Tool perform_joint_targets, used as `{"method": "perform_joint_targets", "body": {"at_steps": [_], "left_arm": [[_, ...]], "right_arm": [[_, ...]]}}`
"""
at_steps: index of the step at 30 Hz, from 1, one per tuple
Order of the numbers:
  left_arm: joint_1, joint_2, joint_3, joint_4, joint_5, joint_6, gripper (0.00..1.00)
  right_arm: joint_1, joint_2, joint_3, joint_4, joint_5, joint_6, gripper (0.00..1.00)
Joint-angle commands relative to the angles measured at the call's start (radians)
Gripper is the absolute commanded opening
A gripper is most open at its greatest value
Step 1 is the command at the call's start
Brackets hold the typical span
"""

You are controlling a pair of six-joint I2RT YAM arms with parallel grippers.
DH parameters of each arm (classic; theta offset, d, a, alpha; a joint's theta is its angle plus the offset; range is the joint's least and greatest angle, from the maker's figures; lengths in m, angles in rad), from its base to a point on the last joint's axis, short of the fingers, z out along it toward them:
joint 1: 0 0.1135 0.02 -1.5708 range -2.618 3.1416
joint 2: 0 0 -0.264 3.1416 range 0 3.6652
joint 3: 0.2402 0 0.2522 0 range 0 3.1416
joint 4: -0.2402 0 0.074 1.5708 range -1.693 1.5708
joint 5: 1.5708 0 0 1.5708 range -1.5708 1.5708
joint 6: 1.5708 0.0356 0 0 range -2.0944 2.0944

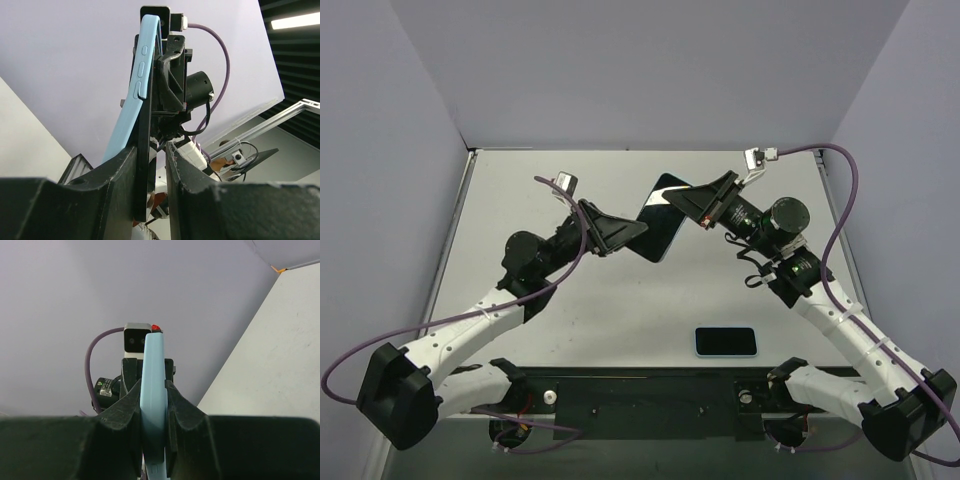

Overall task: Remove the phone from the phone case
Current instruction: Remove the phone case from the phone.

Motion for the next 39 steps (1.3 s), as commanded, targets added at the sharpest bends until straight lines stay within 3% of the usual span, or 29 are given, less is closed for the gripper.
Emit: {"method": "perform_joint_targets", "body": {"at_steps": [1,6,11,13,17,19,20,23,25,27,31,36,39], "left_arm": [[0.0,0.039,0.09,0.106,-0.017,-0.011,0.36],[-0.003,0.099,0.125,0.164,0.155,-0.061,0.36],[0.0,0.113,0.166,0.123,0.284,-0.055,0.31],[0.0,0.113,0.177,0.1,0.31,-0.046,0.25],[0.003,0.119,0.183,0.057,0.327,-0.043,0.0],[0.009,0.121,0.168,0.078,0.312,-0.064,0.0],[0.014,0.119,0.162,0.089,0.304,-0.083,0.0],[0.023,0.119,0.157,0.128,0.277,-0.115,0.0],[0.031,0.118,0.16,0.131,0.261,-0.13,0.0],[0.038,0.112,0.162,0.132,0.237,-0.146,0.0],[0.049,0.105,0.159,0.138,0.174,-0.185,0.0],[0.064,0.105,0.142,0.161,0.122,-0.244,0.0],[0.072,0.118,0.131,0.192,0.12,-0.281,0.0]], "right_arm": [[0.034,0.006,0.035,0.025,-0.123,-0.003,0.0],[0.034,0.011,0.046,-0.007,-0.136,-0.026,0.0],[0.031,0.02,0.083,-0.081,-0.198,-0.071,0.0],[0.03,0.02,0.095,-0.115,-0.221,-0.091,0.0],[0.025,0.014,0.118,-0.217,-0.229,-0.146,0.0],[0.022,0.012,0.116,-0.222,-0.235,-0.148,0.0],[0.019,0.012,0.113,-0.224,-0.241,-0.148,0.03],[0.016,0.008,0.11,-0.222,-0.264,-0.154,0.32],[0.008,-0.008,0.097,-0.214,-0.276,-0.158,0.46],[0.004,-0.025,0.07,-0.21,-0.285,-0.164,0.55],[0.003,-0.074,-0.006,-0.138,-0.275,-0.154,0.63],[0.008,-0.121,-0.085,-0.059,-0.262,-0.124,0.64],[0.013,-0.121,-0.062,-0.134,-0.267,-0.161,0.48]]}}
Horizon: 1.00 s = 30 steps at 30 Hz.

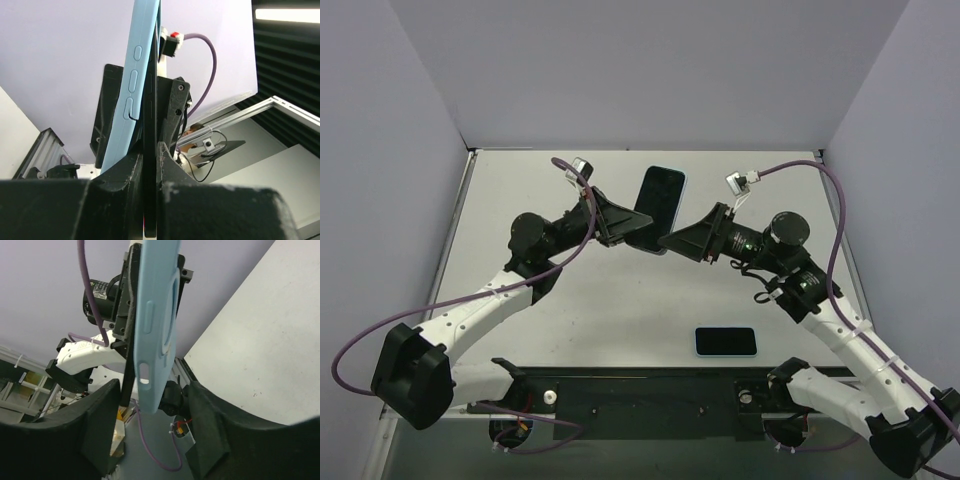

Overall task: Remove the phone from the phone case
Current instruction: Remove the phone case from the phone.

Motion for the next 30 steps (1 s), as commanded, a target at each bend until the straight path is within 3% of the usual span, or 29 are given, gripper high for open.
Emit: {"method": "perform_joint_targets", "body": {"at_steps": [1,12,16,29,30], "left_arm": [[0.017,-0.013,0.019,0.159,-0.074,-0.084,0.0],[0.022,-0.031,-0.001,0.173,-0.085,-0.111,0.0],[0.022,-0.039,-0.005,0.171,-0.082,-0.115,0.0],[0.022,-0.056,-0.03,0.136,-0.088,-0.099,0.0],[0.022,-0.057,-0.031,0.134,-0.086,-0.099,0.0]], "right_arm": [[0.01,-0.027,0.02,0.037,-0.031,-0.037,0.45],[0.042,-0.039,-0.014,0.063,-0.016,-0.056,0.41],[0.067,-0.009,0.023,0.044,0.004,-0.074,0.35],[0.12,-0.018,0.091,-0.104,0.268,-0.198,0.34],[0.125,-0.018,0.089,-0.109,0.28,-0.203,0.29]]}}
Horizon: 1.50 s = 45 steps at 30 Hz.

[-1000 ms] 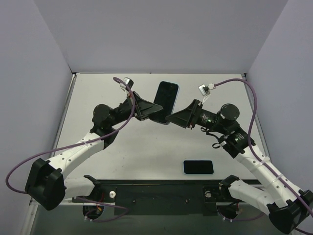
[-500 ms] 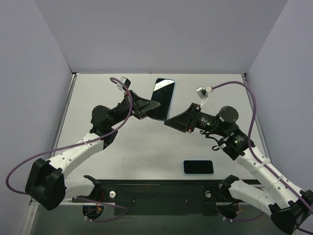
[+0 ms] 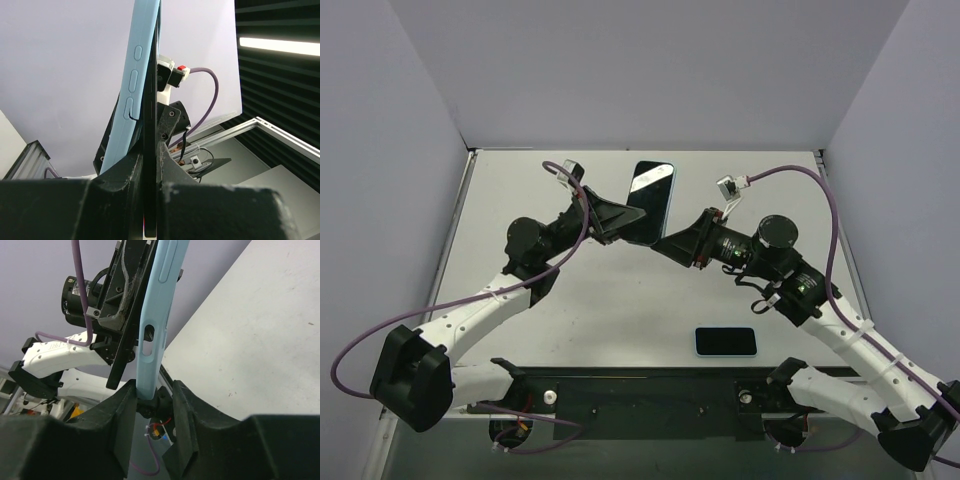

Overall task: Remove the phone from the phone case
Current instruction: Remove the phone case from the phone, then place the phone at the center of the board.

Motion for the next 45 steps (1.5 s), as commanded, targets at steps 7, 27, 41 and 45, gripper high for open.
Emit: {"method": "perform_joint_targets", "body": {"at_steps": [7,27,41,45], "left_arm": [[0.002,-0.065,0.017,0.026,-0.029,0.018,0.0],[-0.115,-0.476,-0.117,-0.633,-0.917,0.382,0.0],[-0.203,0.094,-0.064,-0.729,-1.692,-0.029,0.0],[-0.206,0.181,-0.017,-0.83,-1.826,-0.13,0.0]], "right_arm": [[0.044,-0.003,0.046,-0.032,0.202,-0.075,0.0],[-0.124,-0.143,-0.012,-0.58,0.874,-0.068,0.0],[-0.135,-0.234,0.035,-0.712,0.817,-0.14,0.0],[-0.135,-0.26,0.06,-0.759,0.79,-0.144,0.0]]}}
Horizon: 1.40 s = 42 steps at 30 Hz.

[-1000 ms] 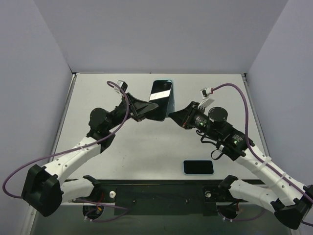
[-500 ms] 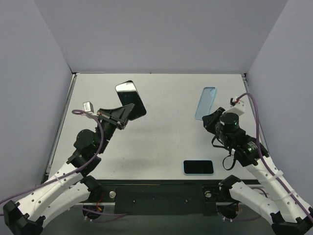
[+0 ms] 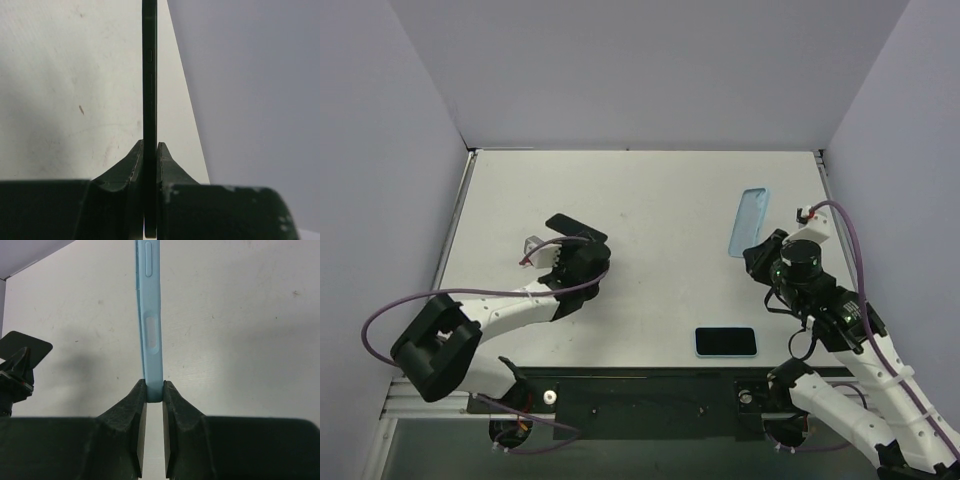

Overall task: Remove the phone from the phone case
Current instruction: Place the phone at the center of the board.

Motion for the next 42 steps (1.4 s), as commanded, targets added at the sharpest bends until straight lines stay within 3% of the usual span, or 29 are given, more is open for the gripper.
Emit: {"method": "perform_joint_targets", "body": {"at_steps": [1,4,5,7,9,13,15,24,28,31,37,42], "left_arm": [[-0.007,0.081,0.183,-0.172,-0.287,-0.326,0.0],[-0.025,0.182,0.269,-0.454,-0.295,-0.594,0.0],[-0.028,0.24,0.3,-0.547,-0.285,-0.752,0.0],[-0.035,0.324,0.352,-0.626,-0.281,-0.879,0.0],[-0.033,0.403,0.406,-0.701,-0.269,-0.988,0.0],[-0.041,0.48,0.453,-0.697,-0.256,-1.027,0.0],[-0.035,0.494,0.414,-0.583,-0.25,-1.028,0.0],[0.008,0.61,0.414,-0.341,-0.238,-1.03,0.0],[0.022,0.672,0.366,-0.092,-0.235,-1.031,0.0],[0.03,0.706,0.357,-0.053,-0.239,-1.031,0.0],[0.048,0.758,0.355,0.067,-0.184,-0.999,0.29],[0.056,0.779,0.354,0.157,-0.14,-0.976,0.39]], "right_arm": [[-0.01,-0.039,0.057,-0.052,-0.021,-0.02,0.0],[-0.01,-0.06,0.078,-0.088,-0.033,-0.018,0.0],[-0.011,-0.062,0.089,-0.104,-0.033,-0.021,0.0],[-0.011,-0.071,0.117,-0.143,-0.042,-0.028,0.0],[-0.011,-0.082,0.14,-0.183,-0.044,-0.04,0.0],[-0.011,-0.1,0.156,-0.258,-0.033,-0.08,0.0],[-0.013,-0.091,0.167,-0.299,-0.027,-0.109,0.0],[-0.013,-0.075,0.16,-0.338,-0.05,-0.086,0.0],[-0.014,-0.071,0.153,-0.338,-0.051,-0.084,0.0],[-0.014,-0.06,0.147,-0.336,-0.048,-0.083,0.0],[-0.014,-0.049,0.138,-0.321,-0.048,-0.086,0.0],[-0.016,-0.052,0.141,-0.318,-0.057,-0.074,0.0]]}}
